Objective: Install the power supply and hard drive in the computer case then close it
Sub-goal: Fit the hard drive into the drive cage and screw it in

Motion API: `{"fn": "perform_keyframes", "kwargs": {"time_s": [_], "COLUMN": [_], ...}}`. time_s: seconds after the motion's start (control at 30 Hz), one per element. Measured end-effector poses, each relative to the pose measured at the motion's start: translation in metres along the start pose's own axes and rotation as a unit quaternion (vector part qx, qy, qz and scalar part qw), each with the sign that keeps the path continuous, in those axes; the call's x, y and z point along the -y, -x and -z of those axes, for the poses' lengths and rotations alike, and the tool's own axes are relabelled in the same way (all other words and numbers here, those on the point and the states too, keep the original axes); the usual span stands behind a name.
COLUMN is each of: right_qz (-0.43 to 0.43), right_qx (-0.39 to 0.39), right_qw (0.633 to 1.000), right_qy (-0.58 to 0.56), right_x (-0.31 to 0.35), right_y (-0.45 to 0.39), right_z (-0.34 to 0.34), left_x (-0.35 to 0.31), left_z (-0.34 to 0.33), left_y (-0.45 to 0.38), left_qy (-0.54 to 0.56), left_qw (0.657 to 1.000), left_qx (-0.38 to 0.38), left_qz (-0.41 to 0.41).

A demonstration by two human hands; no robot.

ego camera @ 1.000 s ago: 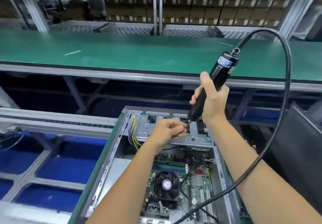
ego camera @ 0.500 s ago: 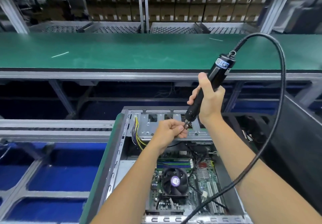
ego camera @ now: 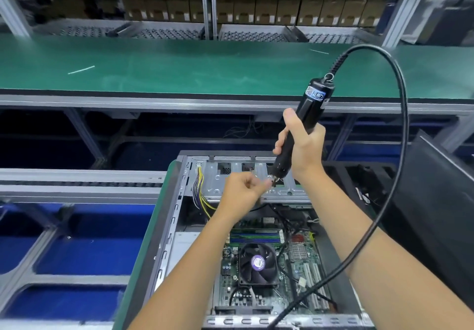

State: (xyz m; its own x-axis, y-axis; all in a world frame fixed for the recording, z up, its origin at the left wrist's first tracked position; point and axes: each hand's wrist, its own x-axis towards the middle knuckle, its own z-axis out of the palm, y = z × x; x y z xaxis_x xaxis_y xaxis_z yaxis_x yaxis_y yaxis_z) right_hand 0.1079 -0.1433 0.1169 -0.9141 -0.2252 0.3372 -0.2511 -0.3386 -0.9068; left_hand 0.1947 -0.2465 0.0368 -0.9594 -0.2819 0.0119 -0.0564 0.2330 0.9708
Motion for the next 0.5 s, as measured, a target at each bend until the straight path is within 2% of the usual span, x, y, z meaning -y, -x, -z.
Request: {"fn": "perform_keyframes", "kwargs": {"time_s": [0.03,0.1,0.13,0.17,0.23,0.27,0.33,0.4,0.5], "right_qz": [0.002,0.004,0.006,0.009,0.009,0.007,0.004,0.003,0.004], "right_qx": [0.003,0.010,0.014,0.019,0.022,0.021,0.023,0.026,0.032], "right_qw": [1.000,1.000,1.000,0.999,0.999,0.999,1.000,0.999,0.999], "right_qy": [0.008,0.018,0.024,0.032,0.037,0.032,0.020,0.020,0.035], "right_x": [-0.001,-0.003,-0.004,-0.006,-0.010,-0.012,-0.015,-0.017,-0.020], "right_y": [-0.002,-0.005,-0.006,-0.006,-0.004,-0.003,-0.001,-0.001,-0.001], "right_z": [0.002,0.005,0.007,0.008,0.009,0.009,0.009,0.008,0.007], "left_x": [0.000,0.003,0.009,0.015,0.025,0.028,0.032,0.032,0.034], "left_z": [0.000,-0.010,-0.019,-0.029,-0.047,-0.053,-0.061,-0.064,-0.065], "left_y": [0.003,0.014,0.017,0.018,0.018,0.016,0.010,0.005,0.000], "left_qy": [-0.014,-0.083,-0.078,-0.044,0.094,0.176,0.308,0.383,0.427], "left_qw": [0.994,0.931,0.902,0.894,0.907,0.909,0.892,0.873,0.857], "left_qx": [0.087,0.289,0.336,0.333,0.226,0.163,0.081,0.023,-0.034], "left_qz": [0.066,0.207,0.258,0.297,0.342,0.342,0.322,0.302,0.287]}}
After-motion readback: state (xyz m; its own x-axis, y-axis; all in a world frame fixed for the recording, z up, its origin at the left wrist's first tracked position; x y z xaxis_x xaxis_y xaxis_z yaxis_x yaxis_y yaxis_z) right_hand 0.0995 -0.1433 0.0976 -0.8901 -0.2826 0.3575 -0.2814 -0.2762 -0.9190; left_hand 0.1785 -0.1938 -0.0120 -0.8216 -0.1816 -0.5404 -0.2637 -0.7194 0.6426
